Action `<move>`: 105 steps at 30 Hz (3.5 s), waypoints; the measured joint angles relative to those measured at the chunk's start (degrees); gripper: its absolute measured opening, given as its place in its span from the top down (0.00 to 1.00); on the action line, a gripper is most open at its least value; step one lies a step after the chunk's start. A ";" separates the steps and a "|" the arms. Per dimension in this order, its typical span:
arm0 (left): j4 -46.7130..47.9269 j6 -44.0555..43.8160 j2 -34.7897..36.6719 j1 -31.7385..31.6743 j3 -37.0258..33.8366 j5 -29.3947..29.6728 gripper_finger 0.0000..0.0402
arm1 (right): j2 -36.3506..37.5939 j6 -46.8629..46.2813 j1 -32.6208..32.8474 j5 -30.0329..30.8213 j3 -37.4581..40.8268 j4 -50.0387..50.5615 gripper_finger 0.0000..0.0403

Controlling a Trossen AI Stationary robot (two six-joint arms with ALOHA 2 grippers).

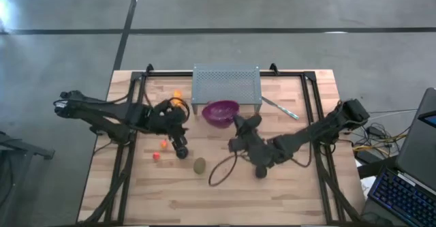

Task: Pick & Place Fruit
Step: Put the purple strainer bowl on the shelf

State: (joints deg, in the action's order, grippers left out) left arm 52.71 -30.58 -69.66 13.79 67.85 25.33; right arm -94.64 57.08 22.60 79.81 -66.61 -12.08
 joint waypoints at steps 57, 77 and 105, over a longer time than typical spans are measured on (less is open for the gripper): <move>-75.09 22.61 21.48 2.24 -40.06 -5.17 0.58 | 9.02 12.98 -28.39 -9.88 20.20 -21.65 0.98; -74.95 22.70 21.48 2.24 -40.04 -5.17 0.58 | 9.04 10.98 -22.67 -8.87 21.61 -17.85 0.98; -74.97 22.70 21.48 2.23 -40.01 -5.17 0.58 | 9.02 3.01 -19.82 -7.58 21.63 -5.37 0.96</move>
State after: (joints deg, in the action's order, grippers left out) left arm -22.26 -7.88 -48.18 16.01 27.83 20.16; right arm -85.62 60.09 2.78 72.23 -44.97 -17.46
